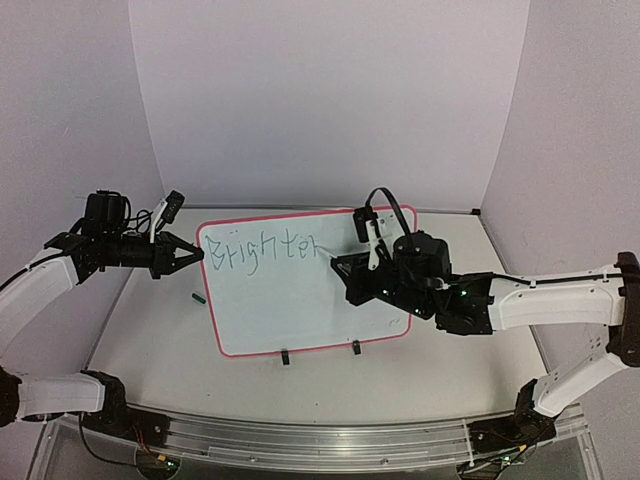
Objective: Write a sentence on the whiteboard
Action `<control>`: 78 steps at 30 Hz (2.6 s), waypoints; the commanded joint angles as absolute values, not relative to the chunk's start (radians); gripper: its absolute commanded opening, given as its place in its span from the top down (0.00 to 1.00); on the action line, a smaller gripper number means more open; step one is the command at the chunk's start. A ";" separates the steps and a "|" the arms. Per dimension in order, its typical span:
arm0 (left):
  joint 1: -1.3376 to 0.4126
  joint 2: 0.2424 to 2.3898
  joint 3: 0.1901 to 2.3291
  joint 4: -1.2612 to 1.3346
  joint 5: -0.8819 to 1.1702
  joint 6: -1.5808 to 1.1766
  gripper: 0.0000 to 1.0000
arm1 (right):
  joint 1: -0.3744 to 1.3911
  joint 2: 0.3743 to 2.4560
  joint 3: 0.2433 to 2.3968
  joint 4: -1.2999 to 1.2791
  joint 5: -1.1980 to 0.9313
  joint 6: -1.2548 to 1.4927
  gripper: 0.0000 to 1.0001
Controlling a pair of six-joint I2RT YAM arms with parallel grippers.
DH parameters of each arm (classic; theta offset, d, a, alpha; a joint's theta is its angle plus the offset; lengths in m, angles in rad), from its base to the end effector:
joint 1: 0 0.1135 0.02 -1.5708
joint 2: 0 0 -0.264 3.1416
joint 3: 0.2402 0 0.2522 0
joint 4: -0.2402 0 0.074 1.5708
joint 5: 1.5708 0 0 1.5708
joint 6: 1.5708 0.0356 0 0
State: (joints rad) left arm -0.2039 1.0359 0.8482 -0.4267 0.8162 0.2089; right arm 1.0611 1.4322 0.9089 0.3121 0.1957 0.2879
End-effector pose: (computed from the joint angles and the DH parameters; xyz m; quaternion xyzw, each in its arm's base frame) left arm 0.2079 -0.0695 0.2971 0.3458 0.7602 -0.3513 0.4233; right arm 0.1681 0.2866 0.2817 -0.2349 0.7400 0.3314 0.5361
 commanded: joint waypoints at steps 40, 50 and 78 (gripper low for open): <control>-0.219 1.063 0.843 -0.468 0.784 0.238 1.00 | 1.046 1.170 0.871 0.159 0.185 0.244 1.00; -0.219 1.065 0.845 -0.471 0.784 0.238 1.00 | 0.987 1.208 0.857 0.185 0.103 0.248 1.00; -0.219 1.068 0.844 -0.470 0.782 0.239 1.00 | 0.971 1.228 0.835 0.200 0.260 0.289 1.00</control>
